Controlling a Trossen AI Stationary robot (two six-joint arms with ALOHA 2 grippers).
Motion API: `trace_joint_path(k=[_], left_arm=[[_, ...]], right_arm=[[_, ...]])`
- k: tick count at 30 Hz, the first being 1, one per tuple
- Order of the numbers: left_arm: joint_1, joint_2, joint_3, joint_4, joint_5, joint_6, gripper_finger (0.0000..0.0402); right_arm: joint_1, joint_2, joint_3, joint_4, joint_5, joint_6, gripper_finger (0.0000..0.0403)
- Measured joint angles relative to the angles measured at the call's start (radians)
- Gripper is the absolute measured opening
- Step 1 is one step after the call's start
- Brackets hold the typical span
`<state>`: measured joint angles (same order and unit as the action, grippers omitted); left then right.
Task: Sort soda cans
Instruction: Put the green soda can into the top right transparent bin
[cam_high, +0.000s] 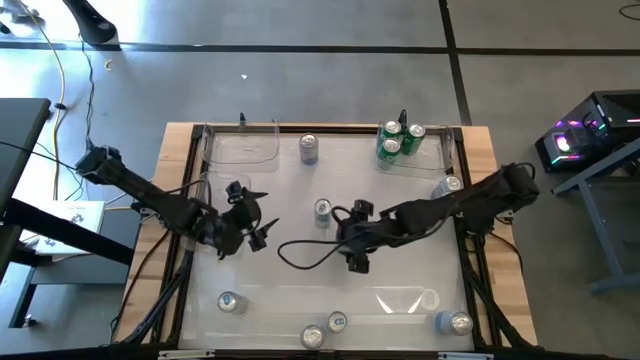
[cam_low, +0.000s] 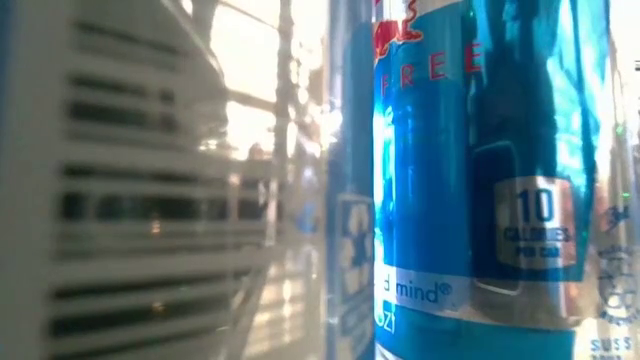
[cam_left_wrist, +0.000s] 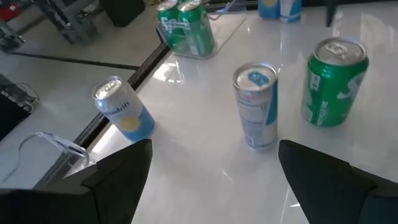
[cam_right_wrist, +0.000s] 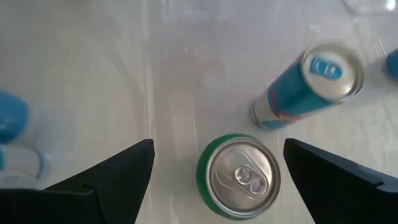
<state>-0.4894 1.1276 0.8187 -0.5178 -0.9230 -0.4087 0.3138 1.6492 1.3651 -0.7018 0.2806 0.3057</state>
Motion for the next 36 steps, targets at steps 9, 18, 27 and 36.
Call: trace_joint_path(k=[9, 18, 27, 36], left_arm=[[-0.06, 0.003, -0.054, 0.015, -0.059, -0.052, 0.0349], [-0.076, 0.002, -0.054, 0.02, -0.088, -0.055, 0.0349], [-0.075, 0.002, -0.054, 0.023, -0.087, -0.062, 0.0349], [-0.075, 0.002, -0.054, 0.031, -0.082, -0.062, 0.0349]], right_arm=[[-0.017, 0.042, -0.005, -0.05, 0.057, 0.06, 0.0353], [-0.041, 0.071, -0.005, -0.035, 0.049, 0.054, 0.0353], [-0.04, 0.156, -0.006, -0.071, 0.019, 0.046, 0.0353], [-0.05, 0.194, -0.006, -0.034, -0.027, 0.052, 0.0316]])
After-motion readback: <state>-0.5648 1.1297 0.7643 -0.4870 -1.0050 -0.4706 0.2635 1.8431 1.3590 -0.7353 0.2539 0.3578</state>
